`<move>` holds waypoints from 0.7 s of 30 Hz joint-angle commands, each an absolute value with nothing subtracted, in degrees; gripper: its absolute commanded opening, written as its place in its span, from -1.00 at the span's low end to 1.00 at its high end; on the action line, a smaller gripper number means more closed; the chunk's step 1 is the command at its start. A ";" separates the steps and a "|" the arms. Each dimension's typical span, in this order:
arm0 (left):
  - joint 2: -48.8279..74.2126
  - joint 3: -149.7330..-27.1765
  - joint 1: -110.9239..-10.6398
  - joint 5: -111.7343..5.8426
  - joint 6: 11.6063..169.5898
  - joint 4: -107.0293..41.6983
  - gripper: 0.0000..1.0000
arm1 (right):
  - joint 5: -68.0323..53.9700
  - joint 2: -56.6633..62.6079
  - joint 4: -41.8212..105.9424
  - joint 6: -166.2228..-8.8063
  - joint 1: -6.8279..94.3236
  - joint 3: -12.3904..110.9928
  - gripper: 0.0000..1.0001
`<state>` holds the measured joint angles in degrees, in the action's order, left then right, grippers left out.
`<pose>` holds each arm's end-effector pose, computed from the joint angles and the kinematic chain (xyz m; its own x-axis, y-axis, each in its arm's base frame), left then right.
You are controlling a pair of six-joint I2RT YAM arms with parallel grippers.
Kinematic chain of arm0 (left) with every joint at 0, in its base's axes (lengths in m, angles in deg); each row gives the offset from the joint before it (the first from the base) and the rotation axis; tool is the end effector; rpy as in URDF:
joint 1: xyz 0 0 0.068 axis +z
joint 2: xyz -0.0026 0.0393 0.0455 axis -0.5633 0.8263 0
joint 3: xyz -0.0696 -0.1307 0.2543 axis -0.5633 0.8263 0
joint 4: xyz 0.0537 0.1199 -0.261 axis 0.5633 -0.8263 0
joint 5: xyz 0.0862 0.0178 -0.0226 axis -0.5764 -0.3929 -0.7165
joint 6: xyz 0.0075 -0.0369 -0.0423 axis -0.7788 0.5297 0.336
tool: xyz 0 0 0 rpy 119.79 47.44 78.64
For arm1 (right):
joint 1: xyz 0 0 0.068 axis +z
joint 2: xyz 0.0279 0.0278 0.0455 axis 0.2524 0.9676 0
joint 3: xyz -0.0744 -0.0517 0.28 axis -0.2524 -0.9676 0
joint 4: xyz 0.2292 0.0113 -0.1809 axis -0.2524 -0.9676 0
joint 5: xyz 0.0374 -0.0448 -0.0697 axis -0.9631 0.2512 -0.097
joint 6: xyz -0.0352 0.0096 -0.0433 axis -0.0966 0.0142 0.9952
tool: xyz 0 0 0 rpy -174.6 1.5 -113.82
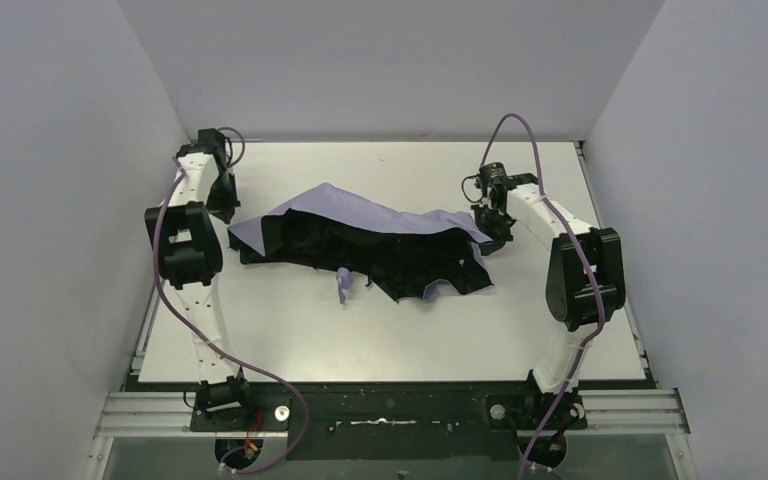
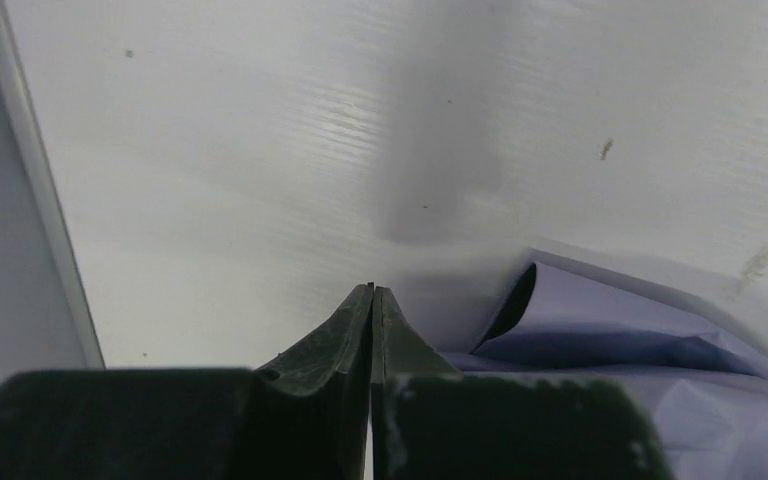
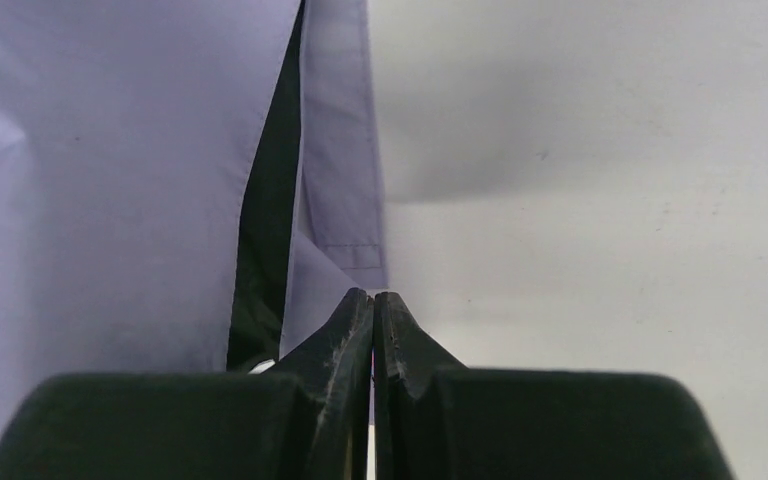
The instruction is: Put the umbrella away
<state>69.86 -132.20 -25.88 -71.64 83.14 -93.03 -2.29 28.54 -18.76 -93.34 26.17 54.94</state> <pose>0.5194 0.0841 0.1931 -0.9391 -0.2101 -0.2720 -0.2584 0.9534 0.1557 0.3958 0.0829 0.2125 -0.9769 0.0234 -0.2122 0.0026 0.9952 0.0981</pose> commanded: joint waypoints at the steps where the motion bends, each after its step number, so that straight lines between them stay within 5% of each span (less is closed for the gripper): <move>1: 70.38 -130.94 -27.50 -67.14 82.14 -92.38 -1.00 | -2.15 28.94 -17.94 -93.95 27.58 53.47 -1.00; 21: 66.63 -118.48 -33.45 -58.08 83.14 -89.54 -1.00 | -9.99 32.40 -13.89 -94.44 31.64 49.11 -1.00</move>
